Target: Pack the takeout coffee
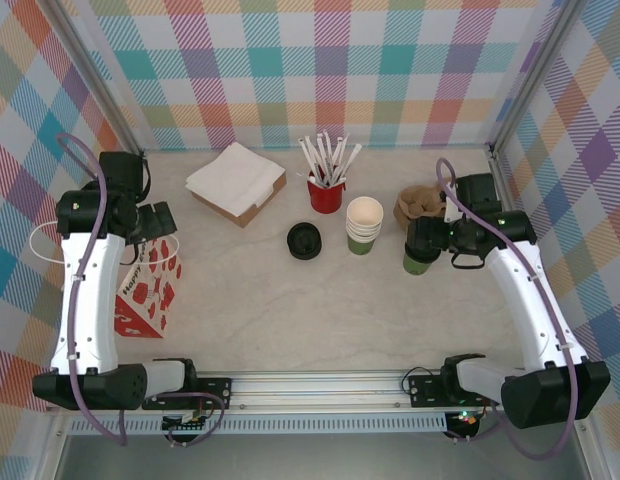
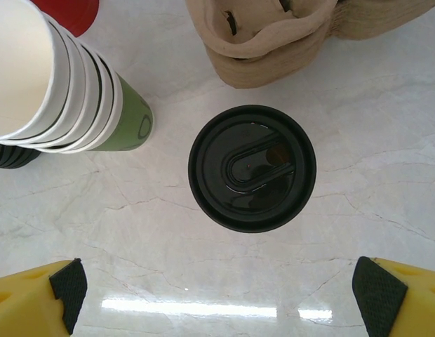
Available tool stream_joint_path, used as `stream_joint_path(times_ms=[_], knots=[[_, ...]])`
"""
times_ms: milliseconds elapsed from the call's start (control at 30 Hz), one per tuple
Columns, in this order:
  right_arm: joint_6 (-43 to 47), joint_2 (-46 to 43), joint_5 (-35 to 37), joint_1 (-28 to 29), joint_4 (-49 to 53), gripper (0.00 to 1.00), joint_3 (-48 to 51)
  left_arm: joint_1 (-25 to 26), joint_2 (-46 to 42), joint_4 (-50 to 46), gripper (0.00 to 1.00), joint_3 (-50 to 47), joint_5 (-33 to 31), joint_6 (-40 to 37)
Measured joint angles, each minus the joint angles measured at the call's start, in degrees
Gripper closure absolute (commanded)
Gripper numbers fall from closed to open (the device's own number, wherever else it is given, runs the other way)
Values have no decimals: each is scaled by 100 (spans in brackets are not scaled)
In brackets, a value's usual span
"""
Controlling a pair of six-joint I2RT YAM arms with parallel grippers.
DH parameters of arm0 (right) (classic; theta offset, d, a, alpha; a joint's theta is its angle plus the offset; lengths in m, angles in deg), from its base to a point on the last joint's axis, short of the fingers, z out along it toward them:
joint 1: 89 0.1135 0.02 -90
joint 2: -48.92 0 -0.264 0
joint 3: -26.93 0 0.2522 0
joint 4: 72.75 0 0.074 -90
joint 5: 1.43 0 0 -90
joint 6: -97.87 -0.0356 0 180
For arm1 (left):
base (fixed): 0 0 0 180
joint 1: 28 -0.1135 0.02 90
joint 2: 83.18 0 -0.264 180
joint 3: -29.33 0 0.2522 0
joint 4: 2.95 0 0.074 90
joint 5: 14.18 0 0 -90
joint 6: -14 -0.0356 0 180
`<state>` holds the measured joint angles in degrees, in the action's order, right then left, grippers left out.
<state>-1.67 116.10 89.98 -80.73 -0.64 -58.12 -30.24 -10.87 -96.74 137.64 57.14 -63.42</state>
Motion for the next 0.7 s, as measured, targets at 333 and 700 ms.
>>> stream_joint_path(times_ms=[333, 700], knots=[[20, 0, -153, 0, 0, 2, 214, -387, -70, 931, 5, -710, 907, -612], [20, 0, -216, 0, -2, 4, 293, -697, 70, 1386, 44, -1010, 1329, -815]])
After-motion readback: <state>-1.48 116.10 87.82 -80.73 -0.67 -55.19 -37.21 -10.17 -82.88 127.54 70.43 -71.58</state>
